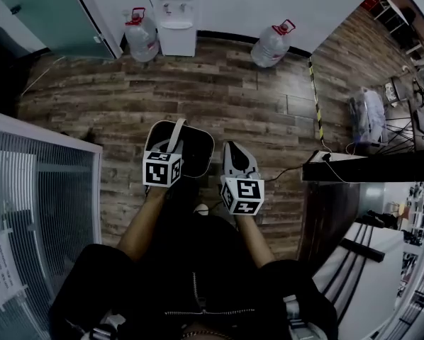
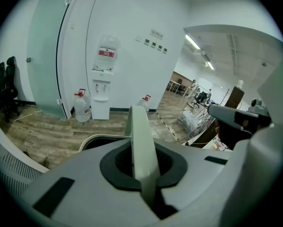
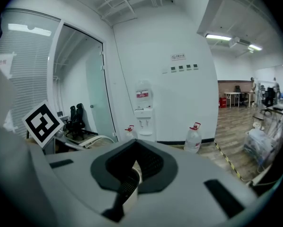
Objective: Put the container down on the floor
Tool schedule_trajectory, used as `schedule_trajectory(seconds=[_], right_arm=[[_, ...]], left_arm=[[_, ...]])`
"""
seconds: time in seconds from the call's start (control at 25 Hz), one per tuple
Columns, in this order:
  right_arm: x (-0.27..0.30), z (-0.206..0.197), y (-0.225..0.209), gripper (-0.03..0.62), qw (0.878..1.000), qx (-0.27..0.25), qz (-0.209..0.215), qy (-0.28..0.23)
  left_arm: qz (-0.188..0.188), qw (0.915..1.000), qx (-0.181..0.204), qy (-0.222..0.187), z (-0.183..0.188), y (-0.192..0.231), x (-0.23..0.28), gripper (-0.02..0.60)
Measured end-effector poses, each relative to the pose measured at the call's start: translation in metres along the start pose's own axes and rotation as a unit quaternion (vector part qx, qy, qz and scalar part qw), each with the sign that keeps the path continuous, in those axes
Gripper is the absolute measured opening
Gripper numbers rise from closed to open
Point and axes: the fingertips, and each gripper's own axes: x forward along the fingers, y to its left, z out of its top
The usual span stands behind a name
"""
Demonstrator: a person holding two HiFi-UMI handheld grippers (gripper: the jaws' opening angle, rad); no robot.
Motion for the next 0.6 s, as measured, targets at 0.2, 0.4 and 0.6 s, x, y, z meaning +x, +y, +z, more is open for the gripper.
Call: schedule_trajectory(seconds=[0.2, 0.4, 0.6], right_arm=[[0.055, 0.026, -0.008, 0.011, 1.0, -0.002, -0.011, 0.01], [0.104, 0.046, -0.008, 0.011, 1.0, -0.014, -0.02, 0.017], [0.137, 0.067, -0.014, 0.011, 0.999, -0.013, -0.029, 0.005]], left_arm=[[-0.018, 0.9998, 0.013, 0.003, 0.045, 0.022, 0.034, 0.017], [-0.033, 0.9991, 0.026, 0.005, 0.079, 0.046, 0.064, 0.017], [-0.04, 0.9987, 0.032, 0.001, 0.114, 0.064, 0.084, 0.017]])
